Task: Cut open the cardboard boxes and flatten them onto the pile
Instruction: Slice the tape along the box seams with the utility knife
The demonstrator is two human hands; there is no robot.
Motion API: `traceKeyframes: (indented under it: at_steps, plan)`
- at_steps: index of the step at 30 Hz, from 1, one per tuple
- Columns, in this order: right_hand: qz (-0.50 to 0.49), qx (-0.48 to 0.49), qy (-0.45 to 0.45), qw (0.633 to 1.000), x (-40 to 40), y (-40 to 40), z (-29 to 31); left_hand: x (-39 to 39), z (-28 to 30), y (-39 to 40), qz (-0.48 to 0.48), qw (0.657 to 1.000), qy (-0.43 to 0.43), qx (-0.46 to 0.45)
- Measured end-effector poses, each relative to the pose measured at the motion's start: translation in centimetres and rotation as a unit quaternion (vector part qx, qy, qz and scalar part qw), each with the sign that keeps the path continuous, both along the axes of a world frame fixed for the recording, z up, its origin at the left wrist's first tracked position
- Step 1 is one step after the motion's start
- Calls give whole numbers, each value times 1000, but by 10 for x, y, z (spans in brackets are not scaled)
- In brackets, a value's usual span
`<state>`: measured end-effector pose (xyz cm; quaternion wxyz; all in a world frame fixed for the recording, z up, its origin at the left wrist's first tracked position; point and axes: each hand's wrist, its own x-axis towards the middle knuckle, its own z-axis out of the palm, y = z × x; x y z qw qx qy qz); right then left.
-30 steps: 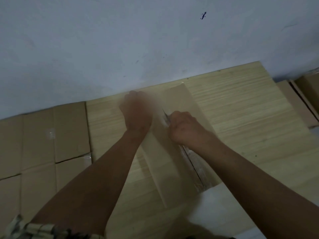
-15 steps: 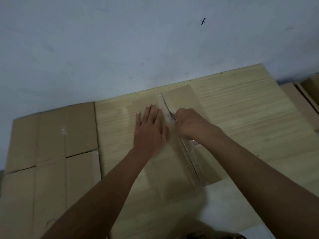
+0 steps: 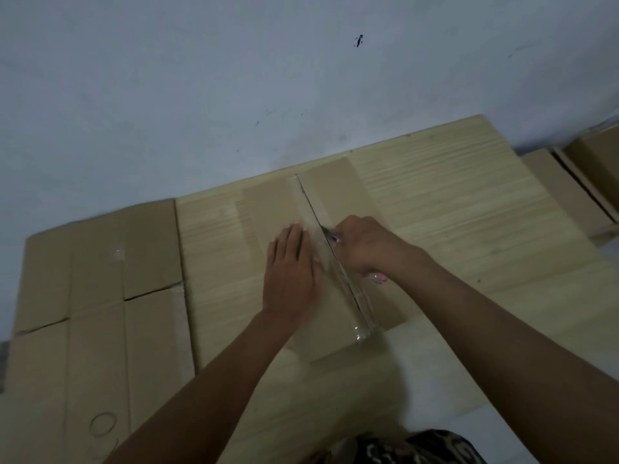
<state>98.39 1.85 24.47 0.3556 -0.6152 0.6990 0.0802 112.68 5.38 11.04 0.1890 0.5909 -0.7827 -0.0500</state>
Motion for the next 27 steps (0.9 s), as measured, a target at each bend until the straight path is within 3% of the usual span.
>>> traceKeyframes:
  at_steps: [4,10,19,27]
  plan:
    - [11,3,5,1000,-3,10,-3,-4,-4,1,26,1000,-4,4]
    - [55,81,54,994,-17,33,-3,-2,-6,-3,22,1000,-20,8]
    - [-18,-1,-18,1000,-20,49,-17,-13,3,38,16,998,-22,58]
    - [-26,37,-4,999,-30,82,-13,-15,-5,52,34,998,-23,36]
